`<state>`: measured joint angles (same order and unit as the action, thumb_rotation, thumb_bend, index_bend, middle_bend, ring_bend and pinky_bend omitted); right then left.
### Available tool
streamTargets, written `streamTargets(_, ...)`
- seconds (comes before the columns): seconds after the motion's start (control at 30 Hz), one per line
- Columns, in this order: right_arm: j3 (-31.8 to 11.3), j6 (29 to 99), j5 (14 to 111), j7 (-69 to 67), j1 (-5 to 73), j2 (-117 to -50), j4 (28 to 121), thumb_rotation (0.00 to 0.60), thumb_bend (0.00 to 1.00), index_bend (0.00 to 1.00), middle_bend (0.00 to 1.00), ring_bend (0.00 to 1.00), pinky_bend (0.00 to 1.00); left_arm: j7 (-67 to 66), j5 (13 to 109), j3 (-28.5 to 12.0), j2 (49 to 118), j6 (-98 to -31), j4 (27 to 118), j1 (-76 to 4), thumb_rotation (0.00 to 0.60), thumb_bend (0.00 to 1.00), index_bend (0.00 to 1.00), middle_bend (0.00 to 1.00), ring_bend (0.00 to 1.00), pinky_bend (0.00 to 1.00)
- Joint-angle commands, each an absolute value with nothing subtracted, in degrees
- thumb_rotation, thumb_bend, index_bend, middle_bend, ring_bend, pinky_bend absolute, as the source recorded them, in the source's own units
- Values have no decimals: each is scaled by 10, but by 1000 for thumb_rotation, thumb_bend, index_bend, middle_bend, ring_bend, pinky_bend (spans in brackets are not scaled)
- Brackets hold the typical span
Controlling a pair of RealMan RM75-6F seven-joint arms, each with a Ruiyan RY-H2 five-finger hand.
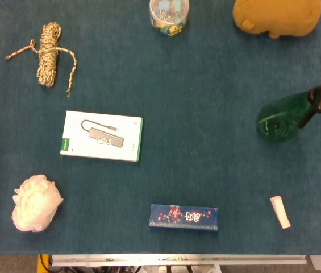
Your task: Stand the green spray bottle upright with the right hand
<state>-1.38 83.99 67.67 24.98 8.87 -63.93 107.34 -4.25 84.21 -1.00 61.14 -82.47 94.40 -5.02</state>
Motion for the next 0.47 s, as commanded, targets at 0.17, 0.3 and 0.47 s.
streamTargets(0.17,-9,822,632,326,90,-645,1057,600,68,164,228,96,325,-34,854,-10,616,-838,938,-47,600,398,519,542,345,494)
streamTargets(0.3,-7,796,629,315,95,-641,1052,600,73,164,232,96,324,-36,851,-11,615,-836,938,-47,600,399,519,542,345,494)
streamTargets(0.47,-8,777,637,277,95,-628,1048,600,72,165,234,96,324,-41,852,-12,619,-834,937,-50,600,398,519,542,345,494)
